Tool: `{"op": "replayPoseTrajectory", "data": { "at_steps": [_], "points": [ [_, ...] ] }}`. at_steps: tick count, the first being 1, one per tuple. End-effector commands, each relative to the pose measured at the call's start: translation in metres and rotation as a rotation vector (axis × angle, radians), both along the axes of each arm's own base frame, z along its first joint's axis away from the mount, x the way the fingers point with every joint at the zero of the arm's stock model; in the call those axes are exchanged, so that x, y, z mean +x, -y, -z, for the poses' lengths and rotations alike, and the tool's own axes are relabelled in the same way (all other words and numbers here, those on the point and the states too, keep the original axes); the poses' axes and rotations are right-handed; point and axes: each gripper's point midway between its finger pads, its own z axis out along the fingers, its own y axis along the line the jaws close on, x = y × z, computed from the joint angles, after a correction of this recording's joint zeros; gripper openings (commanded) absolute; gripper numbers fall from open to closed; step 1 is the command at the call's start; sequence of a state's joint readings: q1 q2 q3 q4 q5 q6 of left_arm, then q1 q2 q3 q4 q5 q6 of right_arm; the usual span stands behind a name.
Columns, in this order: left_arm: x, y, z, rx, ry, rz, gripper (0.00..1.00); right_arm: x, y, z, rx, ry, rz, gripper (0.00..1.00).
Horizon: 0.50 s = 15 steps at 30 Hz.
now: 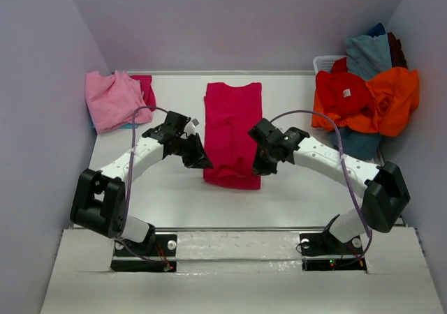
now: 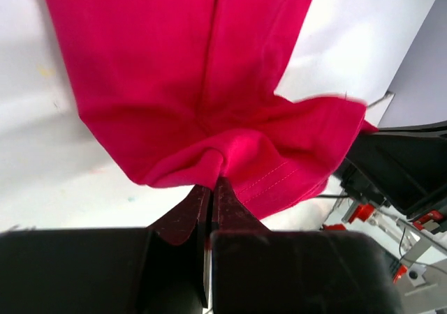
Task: Fold and stack the t-shirts
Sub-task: Fold the tshirt
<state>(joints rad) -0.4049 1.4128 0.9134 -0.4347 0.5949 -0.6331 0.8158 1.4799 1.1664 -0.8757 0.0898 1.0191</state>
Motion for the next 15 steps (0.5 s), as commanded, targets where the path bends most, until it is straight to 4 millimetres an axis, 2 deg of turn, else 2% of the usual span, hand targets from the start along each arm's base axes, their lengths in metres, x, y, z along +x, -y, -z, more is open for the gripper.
{"op": "replayPoseTrajectory", "data": {
  "at_steps": [1,6,7,8,9,10,11,12,13,15],
  "points": [
    [0.034,-0.006,-0.008,0.005,0.071,-0.006,0.06,0.044,0.003,-0.012,-0.028,0.079,-0.021,0.07],
    [0.069,-0.004,-0.002,0.005,0.059,-0.020,0.06,0.089,-0.009,-0.007,-0.039,0.090,-0.053,0.07],
    [0.079,-0.001,-0.007,-0.001,0.078,-0.017,0.06,0.099,-0.007,-0.006,-0.042,0.088,-0.045,0.07],
    [0.083,0.001,0.001,0.006,0.056,-0.014,0.05,0.103,-0.012,-0.006,-0.040,0.088,-0.057,0.07],
    [0.091,0.000,0.002,0.008,0.058,-0.023,0.06,0.118,-0.016,-0.005,-0.040,0.092,-0.066,0.07],
    [0.101,0.003,-0.004,0.000,0.076,-0.022,0.06,0.125,-0.017,-0.003,-0.041,0.090,-0.067,0.07],
    [0.105,0.004,0.005,0.011,0.053,-0.022,0.06,0.133,-0.013,-0.002,-0.049,0.085,-0.064,0.07],
    [0.110,0.006,0.007,0.013,0.050,-0.021,0.06,0.145,-0.019,-0.011,-0.030,0.106,-0.066,0.07],
    [0.122,0.006,0.001,0.007,0.068,-0.029,0.06,0.149,-0.022,-0.001,-0.043,0.089,-0.073,0.07],
    [0.132,0.005,0.012,0.013,0.038,-0.034,0.06,0.164,-0.016,0.000,-0.048,0.085,-0.064,0.07]
  ]
}}
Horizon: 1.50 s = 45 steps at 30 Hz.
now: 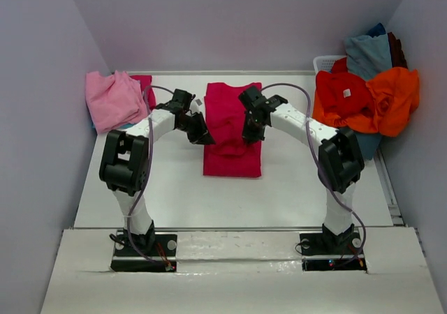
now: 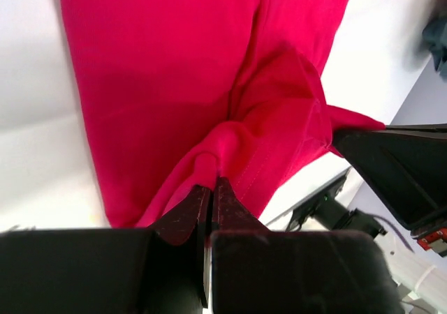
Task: Fold and stack the t-shirts
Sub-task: Fold the tshirt
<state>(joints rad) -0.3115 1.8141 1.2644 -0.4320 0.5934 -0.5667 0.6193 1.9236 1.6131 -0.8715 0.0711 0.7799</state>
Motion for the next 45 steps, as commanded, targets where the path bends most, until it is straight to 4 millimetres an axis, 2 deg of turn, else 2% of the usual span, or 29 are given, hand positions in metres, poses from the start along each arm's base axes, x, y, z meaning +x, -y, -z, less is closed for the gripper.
{"op": "replayPoseTrajectory", "data": {
  "at_steps": [1,2,3,4,12,15,16,17,21,23,24,25,26,28,29,31,34,37,41,45],
  "points": [
    [0.028,0.002,-0.009,-0.015,0.036,0.012,0.06,0.040,-0.002,-0.026,0.030,0.069,-0.030,0.07],
    [0.037,0.006,-0.016,-0.024,0.058,0.014,0.06,0.043,-0.005,-0.018,0.021,0.053,-0.037,0.07],
    [0.042,0.003,-0.009,-0.017,0.036,0.005,0.06,0.048,0.000,-0.017,0.015,0.047,-0.034,0.07],
    [0.053,0.002,-0.008,-0.016,0.043,-0.002,0.06,0.058,0.000,-0.020,0.020,0.052,-0.027,0.07],
    [0.094,-0.015,-0.011,-0.031,0.038,-0.048,0.06,0.096,0.007,-0.026,0.038,0.066,-0.013,0.07],
    [0.108,-0.017,-0.011,-0.034,0.040,-0.058,0.06,0.105,0.008,-0.021,0.035,0.057,-0.007,0.07],
    [0.117,-0.019,-0.017,-0.044,0.056,-0.066,0.06,0.106,0.008,-0.019,0.034,0.054,-0.007,0.07],
    [0.116,-0.019,-0.012,-0.047,0.040,-0.065,0.06,0.109,0.011,-0.017,0.032,0.051,0.002,0.07],
    [0.129,-0.012,0.001,-0.070,0.023,-0.048,0.06,0.109,0.003,-0.005,0.059,0.018,-0.017,0.07],
    [0.130,-0.011,0.007,-0.075,0.011,-0.040,0.14,0.111,0.006,0.003,0.061,0.000,-0.011,0.07],
    [0.130,-0.010,0.008,-0.080,0.006,-0.038,0.22,0.110,0.005,0.006,0.062,-0.007,-0.013,0.07],
    [0.130,-0.011,0.012,-0.073,0.008,-0.029,0.41,0.108,0.005,0.009,0.062,-0.016,-0.015,0.07],
    [0.129,-0.011,0.015,-0.070,0.006,-0.024,0.45,0.108,0.005,0.012,0.059,-0.023,-0.014,0.07],
    [0.128,-0.012,0.017,-0.062,0.006,-0.018,0.58,0.106,0.006,0.015,0.058,-0.029,-0.015,0.16],
    [0.126,-0.013,0.019,-0.059,0.001,-0.018,0.62,0.106,0.007,0.017,0.053,-0.032,-0.015,0.27],
    [0.126,-0.013,0.019,-0.058,0.007,-0.020,0.69,0.105,0.008,0.018,0.046,-0.030,-0.014,0.38],
    [0.128,-0.013,0.011,-0.062,0.028,-0.022,0.75,0.104,0.011,0.015,0.039,-0.023,-0.010,0.49],
    [0.129,-0.014,0.004,-0.055,0.045,-0.026,0.75,0.104,0.014,0.011,0.027,-0.011,-0.005,0.55],
    [0.128,-0.016,-0.004,-0.051,0.060,-0.032,0.75,0.103,0.018,0.005,0.019,0.000,0.002,0.57],
    [0.128,-0.016,-0.021,-0.052,0.087,-0.040,0.75,0.103,0.018,-0.004,0.022,0.016,-0.003,0.57]
  ]
}}
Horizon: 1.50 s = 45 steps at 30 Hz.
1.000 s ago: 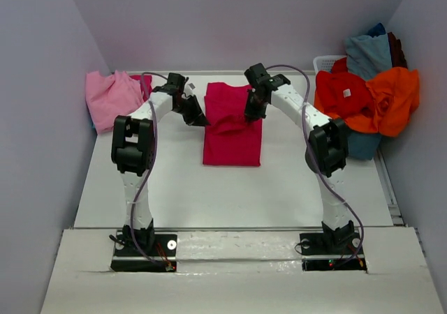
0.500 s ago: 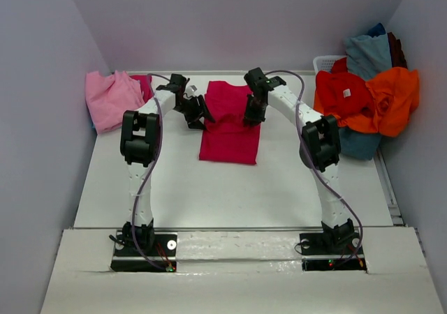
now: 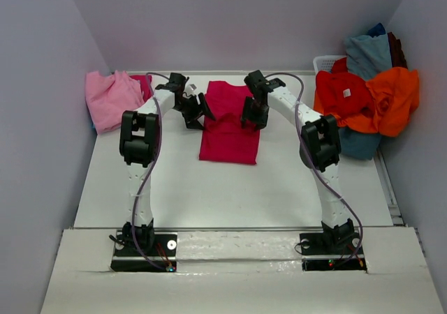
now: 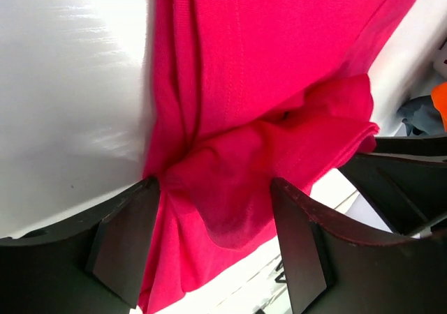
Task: Fold and stack the t-shirts
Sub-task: Fold the tshirt
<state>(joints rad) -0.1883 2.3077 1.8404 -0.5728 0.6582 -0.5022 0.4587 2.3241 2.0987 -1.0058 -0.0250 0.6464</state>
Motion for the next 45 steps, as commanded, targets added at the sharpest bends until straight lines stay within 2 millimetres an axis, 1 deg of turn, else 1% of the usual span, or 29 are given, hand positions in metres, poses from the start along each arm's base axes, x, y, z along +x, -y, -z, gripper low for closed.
{"op": "replayPoseTrajectory", "data": {
  "at_steps": [1,2,5,8,10,12,13,14,15,16,17,18,19,20,21,22,23,24,25,26,27,28,30,32,33,35,37,39,45],
  "points": [
    [0.002,0.000,-0.063,-0.019,0.126,0.007,0.75,0.005,0.004,-0.041,0.014,0.085,-0.006,0.57],
    [0.003,-0.001,-0.068,-0.011,0.136,0.005,0.75,0.009,0.009,-0.044,-0.010,0.107,0.007,0.57],
    [0.001,-0.004,-0.088,-0.001,0.174,0.000,0.75,0.014,0.013,-0.047,-0.044,0.121,0.015,0.57],
    [-0.002,-0.006,-0.098,0.003,0.193,-0.004,0.75,0.022,0.011,-0.056,-0.037,0.147,0.024,0.57],
    [-0.005,-0.007,-0.107,0.005,0.211,-0.008,0.75,0.028,0.008,-0.069,-0.020,0.184,0.030,0.57],
    [-0.012,-0.008,-0.110,0.005,0.211,-0.005,0.75,0.034,0.013,-0.076,-0.018,0.208,0.045,0.57],
    [-0.015,-0.008,-0.110,0.000,0.208,0.000,0.75,0.035,0.012,-0.076,-0.018,0.212,0.045,0.57],
    [-0.020,-0.009,-0.106,0.002,0.194,0.002,0.75,0.036,0.012,-0.076,-0.017,0.213,0.045,0.57],
    [-0.025,-0.004,-0.109,-0.001,0.204,0.020,0.75,0.039,0.015,-0.075,-0.016,0.212,0.051,0.57],
    [-0.028,-0.005,-0.108,0.001,0.201,0.022,0.75,0.044,0.017,-0.070,-0.013,0.205,0.054,0.57],
    [-0.036,-0.002,-0.104,0.002,0.189,0.036,0.75,0.044,0.016,-0.066,-0.014,0.196,0.050,0.57],
    [-0.042,0.001,-0.102,0.002,0.184,0.047,0.75,0.048,0.020,-0.062,-0.014,0.190,0.056,0.57],
    [-0.045,0.000,-0.100,0.003,0.178,0.047,0.75,0.050,0.017,-0.063,-0.001,0.192,0.051,0.57],
    [-0.051,-0.001,-0.097,0.003,0.165,0.049,0.75,0.052,0.014,-0.054,0.004,0.180,0.045,0.57],
    [-0.055,0.003,-0.095,0.001,0.162,0.057,0.75,0.056,0.016,-0.051,0.012,0.180,0.050,0.57],
    [-0.058,0.007,-0.095,-0.001,0.163,0.064,0.75,0.058,0.012,-0.049,0.028,0.179,0.044,0.57],
    [-0.063,0.006,-0.093,-0.001,0.154,0.064,0.75,0.062,0.008,-0.043,0.040,0.184,0.040,0.57],
    [-0.064,0.006,-0.092,-0.002,0.152,0.064,0.75,0.062,0.002,-0.040,0.066,0.174,0.027,0.57],
    [-0.067,0.010,-0.092,-0.001,0.153,0.075,0.75,0.066,0.005,-0.037,0.075,0.173,0.033,0.56],
    [-0.071,0.013,-0.091,-0.001,0.150,0.087,0.75,0.068,0.002,-0.035,0.088,0.171,0.028,0.56],
    [-0.073,0.013,-0.092,-0.001,0.150,0.090,0.75,0.073,-0.002,-0.036,0.104,0.184,0.023,0.55],
    [-0.077,0.018,-0.092,0.000,0.148,0.106,0.75,0.076,0.000,-0.027,0.106,0.168,0.029,0.54],
    [-0.081,0.020,-0.089,0.016,0.146,0.122,0.75,0.077,-0.007,-0.023,0.138,0.150,0.018,0.53],
    [-0.086,0.023,-0.087,0.017,0.139,0.134,0.75,0.076,-0.011,-0.022,0.155,0.144,0.013,0.53],
    [-0.089,0.026,-0.084,0.019,0.132,0.146,0.75,0.078,-0.008,-0.019,0.165,0.142,0.022,0.53],
    [-0.091,0.026,-0.080,0.021,0.122,0.147,0.75,0.079,-0.014,-0.020,0.198,0.145,0.012,0.52],
    [-0.098,0.035,-0.077,0.023,0.116,0.175,0.74,0.077,-0.017,-0.016,0.216,0.128,0.010,0.52],
    [-0.101,0.038,-0.072,0.029,0.108,0.191,0.74,0.076,-0.019,-0.014,0.226,0.121,0.008,0.52],
    [-0.120,0.054,-0.053,0.053,0.063,0.253,0.74,0.074,-0.025,-0.020,0.260,0.112,-0.009,0.52]
  ]
}}
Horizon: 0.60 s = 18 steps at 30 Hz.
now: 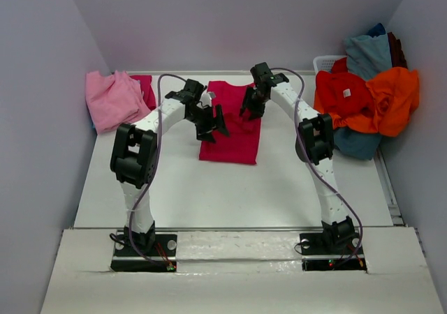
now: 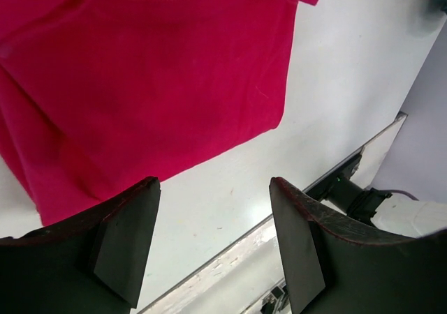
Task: Fold and stack the t-shirts
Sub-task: Fold the tshirt
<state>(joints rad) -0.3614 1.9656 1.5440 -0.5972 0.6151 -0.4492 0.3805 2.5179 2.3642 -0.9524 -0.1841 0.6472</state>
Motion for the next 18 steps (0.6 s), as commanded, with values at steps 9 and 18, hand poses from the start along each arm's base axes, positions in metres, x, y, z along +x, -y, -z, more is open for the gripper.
{"op": "replayPoseTrajectory", "data": {
  "at_steps": [9,18],
  "points": [
    [-0.030,0.027,0.027,0.051,-0.056,0.112,0.74,0.003,-0.021,-0.023,0.155,0.015,-0.042,0.51],
    [-0.035,0.033,0.038,0.067,-0.077,0.131,0.74,0.002,-0.041,-0.024,0.269,-0.001,-0.095,0.30]
  ]
}}
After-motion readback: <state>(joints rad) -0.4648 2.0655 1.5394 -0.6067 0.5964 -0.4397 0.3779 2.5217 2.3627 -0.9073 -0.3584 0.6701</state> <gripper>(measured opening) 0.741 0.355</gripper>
